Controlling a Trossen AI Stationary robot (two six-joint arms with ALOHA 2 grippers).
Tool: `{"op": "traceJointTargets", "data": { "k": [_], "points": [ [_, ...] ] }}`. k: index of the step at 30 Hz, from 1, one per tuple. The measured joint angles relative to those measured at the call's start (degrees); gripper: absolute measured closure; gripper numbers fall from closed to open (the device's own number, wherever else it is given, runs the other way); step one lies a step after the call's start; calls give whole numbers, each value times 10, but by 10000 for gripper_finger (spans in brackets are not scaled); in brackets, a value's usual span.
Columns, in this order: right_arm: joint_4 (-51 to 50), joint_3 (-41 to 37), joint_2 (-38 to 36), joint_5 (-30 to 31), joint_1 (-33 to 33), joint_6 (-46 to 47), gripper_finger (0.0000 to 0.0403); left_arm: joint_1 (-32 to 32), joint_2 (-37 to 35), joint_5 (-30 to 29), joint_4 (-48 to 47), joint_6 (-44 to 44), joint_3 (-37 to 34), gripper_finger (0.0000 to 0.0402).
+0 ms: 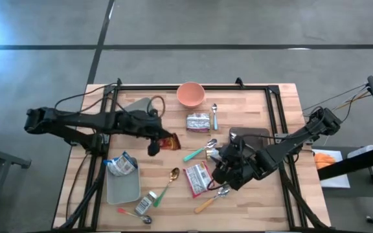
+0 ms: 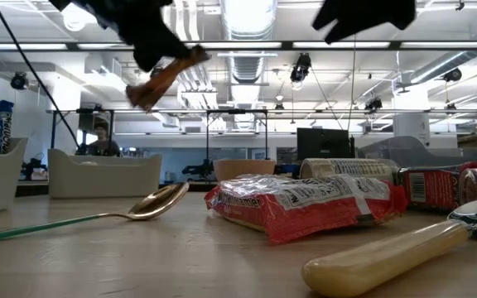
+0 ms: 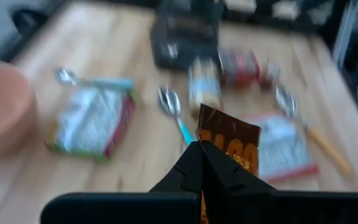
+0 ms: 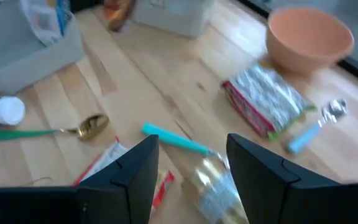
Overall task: Pick & Place Food Item
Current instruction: Put the orange seasoning pack into the top gray bin
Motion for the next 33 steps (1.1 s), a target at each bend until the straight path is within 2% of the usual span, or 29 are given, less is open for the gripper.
{"op": "traceJointTargets", "data": {
  "k": [5,10,16,23,26,33],
  "points": [
    [77,0,-1,27,-27,-75,214,7,-8,-17,95,-7,0,401],
    [150,0,-2,28,-67,-145,214,11,-8,-38,196,-3,0,401],
    [276,0,-9,28,-113,-290,214,18,-9,-37,292,6,0,401],
    [431,0,-36,13,-138,-419,214,32,-9,-39,320,20,0,401],
    [439,0,-44,-21,-138,-432,214,42,-9,-45,321,26,0,401],
    [439,0,-42,-20,-142,-429,214,60,-9,-34,340,39,0,401]
  ]
}}
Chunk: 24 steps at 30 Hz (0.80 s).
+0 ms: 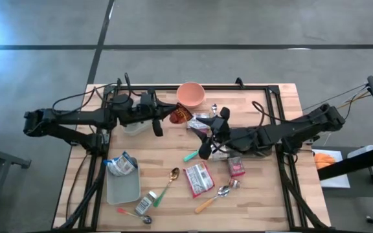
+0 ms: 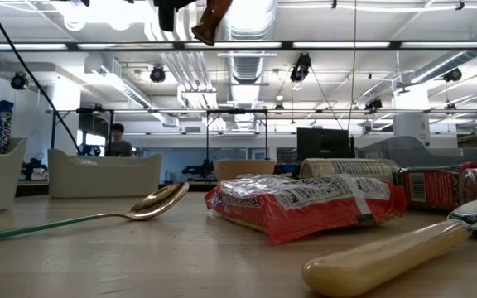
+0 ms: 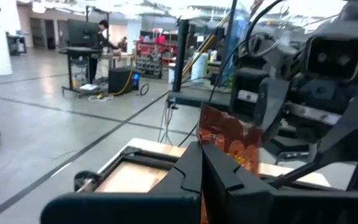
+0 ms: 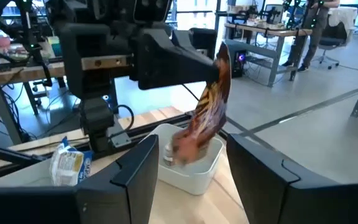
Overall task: Pick & Place Food Item
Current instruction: Put the orange seasoning pack into the top gray bin
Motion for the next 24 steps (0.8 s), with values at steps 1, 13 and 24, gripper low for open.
{"op": "traceJointTargets", "data": {
  "k": [1,13,24],
  "points": [
    [3,0,2,0,-3,0,214,1,0,8,6,0,0,401],
    [55,0,5,-42,-38,2,214,0,1,38,37,-4,0,401],
    [113,0,24,-59,-49,-37,214,0,5,55,70,-4,0,401]
  ]
}}
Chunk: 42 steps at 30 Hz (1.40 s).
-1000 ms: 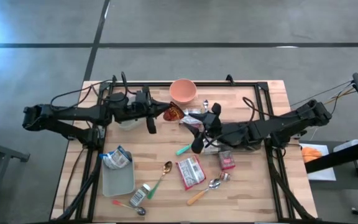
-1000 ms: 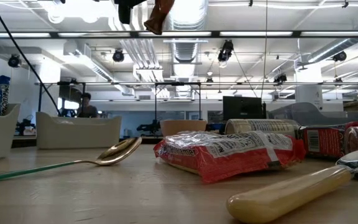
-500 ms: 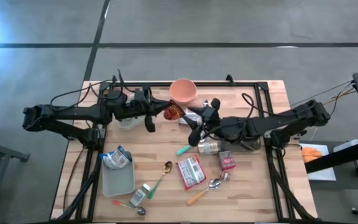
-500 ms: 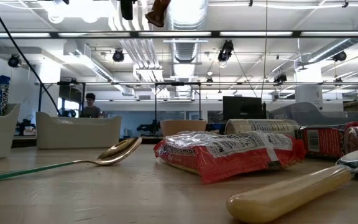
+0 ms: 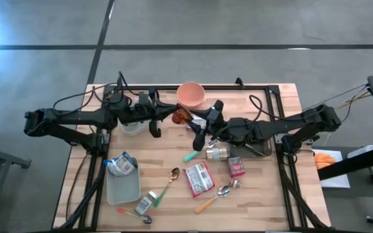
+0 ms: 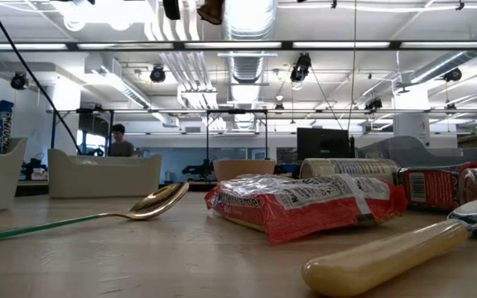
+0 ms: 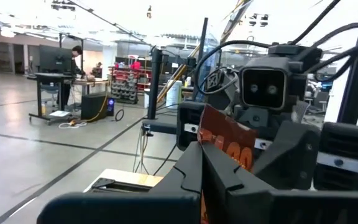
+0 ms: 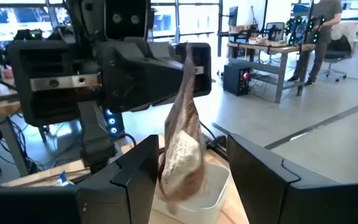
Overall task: Pick & Place Food Item
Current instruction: Put the orange seasoning pack into the top gray bin
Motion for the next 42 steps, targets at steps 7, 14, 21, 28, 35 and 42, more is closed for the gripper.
{"op": "traceJointTargets", "data": {
  "k": [7,14,21,28,35,42],
  "points": [
    [18,7,13,-1,-13,-10,219,0,8,17,12,-9,0,401],
    [13,6,17,-1,-20,-14,327,0,23,28,23,-11,0,401],
    [8,6,17,-2,-19,-35,392,0,22,30,23,-11,0,401],
    [-44,6,16,-7,-19,-36,394,0,22,65,-15,-7,4,401],
    [-166,26,16,-51,-19,-43,394,0,19,81,-168,42,43,391],
    [-268,47,16,-93,-20,-38,395,-1,17,82,-329,92,112,296]
  ]
}}
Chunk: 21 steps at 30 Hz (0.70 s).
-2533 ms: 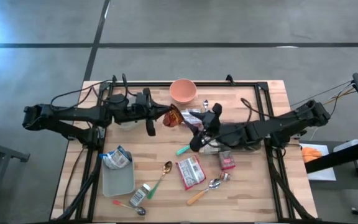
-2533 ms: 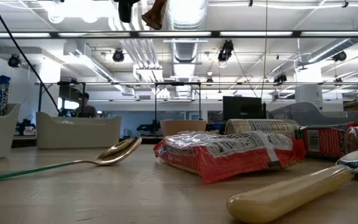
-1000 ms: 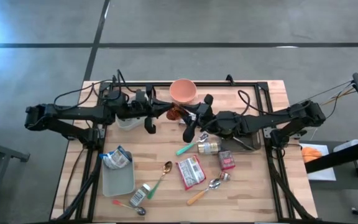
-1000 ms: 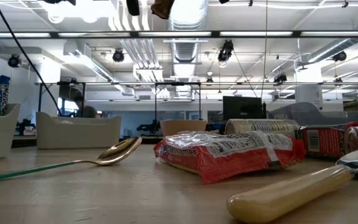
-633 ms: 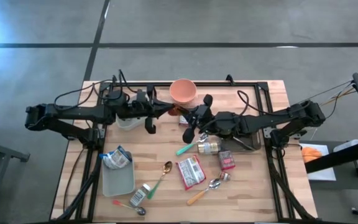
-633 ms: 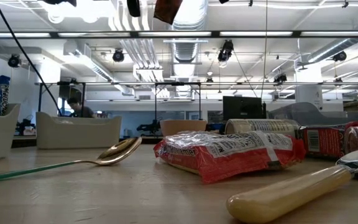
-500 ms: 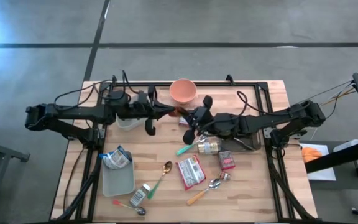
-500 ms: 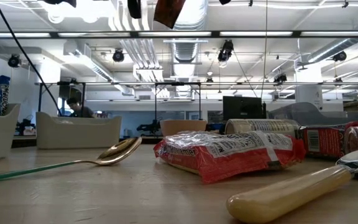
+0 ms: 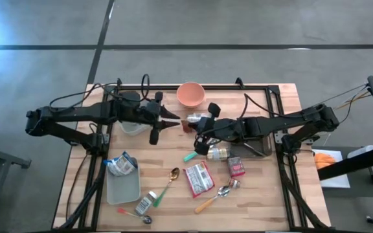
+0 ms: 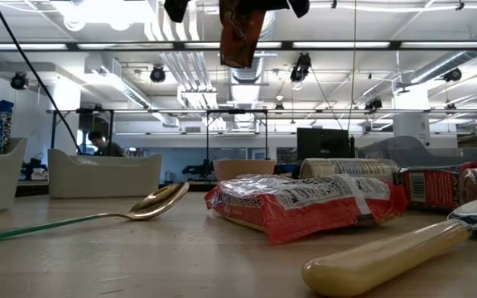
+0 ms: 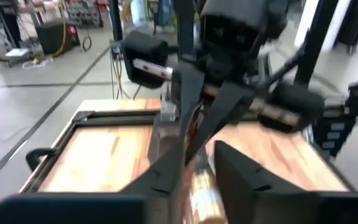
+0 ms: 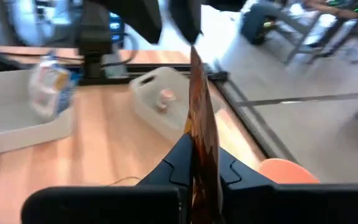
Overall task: Pick & Place Food Item
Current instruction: Put the orange seasoning pack into the top gray bin
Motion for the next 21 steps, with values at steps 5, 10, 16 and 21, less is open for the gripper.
{"op": "traceJointTargets", "data": {
  "k": [5,10,16,21],
  "points": [
    [-15,1,0,-50,0,-8,395,-5,3,-1,-62,31,35,212],
    [-23,1,4,-75,-2,-30,395,-7,21,-1,-119,36,58,146],
    [-26,2,19,-100,-15,-25,395,-13,85,-16,-202,64,110,106],
    [-39,1,37,-103,-21,-10,395,-13,128,-18,-247,80,156,102]
  ]
}}
